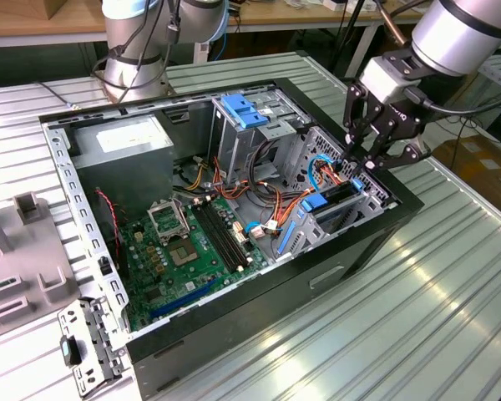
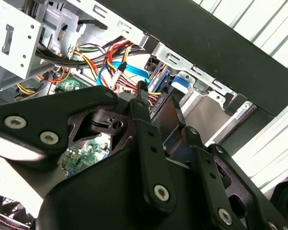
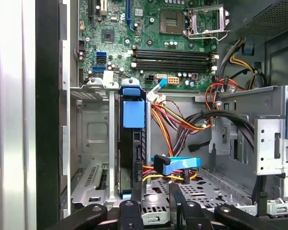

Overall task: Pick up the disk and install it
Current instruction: 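Insert the second disk wire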

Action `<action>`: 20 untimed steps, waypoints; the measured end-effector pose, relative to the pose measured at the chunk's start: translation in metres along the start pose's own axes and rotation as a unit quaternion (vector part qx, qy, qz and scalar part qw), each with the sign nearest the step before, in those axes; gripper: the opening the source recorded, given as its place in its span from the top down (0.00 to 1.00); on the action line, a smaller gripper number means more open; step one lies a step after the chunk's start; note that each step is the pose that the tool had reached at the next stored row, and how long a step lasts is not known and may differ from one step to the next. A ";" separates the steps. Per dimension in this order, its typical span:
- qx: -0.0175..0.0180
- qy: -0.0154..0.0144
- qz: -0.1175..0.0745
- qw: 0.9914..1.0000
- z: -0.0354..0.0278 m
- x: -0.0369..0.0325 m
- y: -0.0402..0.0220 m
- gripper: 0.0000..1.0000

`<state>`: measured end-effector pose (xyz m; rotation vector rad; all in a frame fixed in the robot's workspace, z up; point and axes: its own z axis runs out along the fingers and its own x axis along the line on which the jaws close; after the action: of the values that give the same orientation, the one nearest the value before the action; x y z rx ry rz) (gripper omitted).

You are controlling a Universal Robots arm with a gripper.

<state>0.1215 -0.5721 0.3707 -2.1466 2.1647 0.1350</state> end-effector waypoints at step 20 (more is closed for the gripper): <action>0.000 -0.002 0.000 1.000 0.0026 -0.0117 0.0183 0.64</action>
<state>0.1032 -0.5600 0.3695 -2.1456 2.1619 0.1389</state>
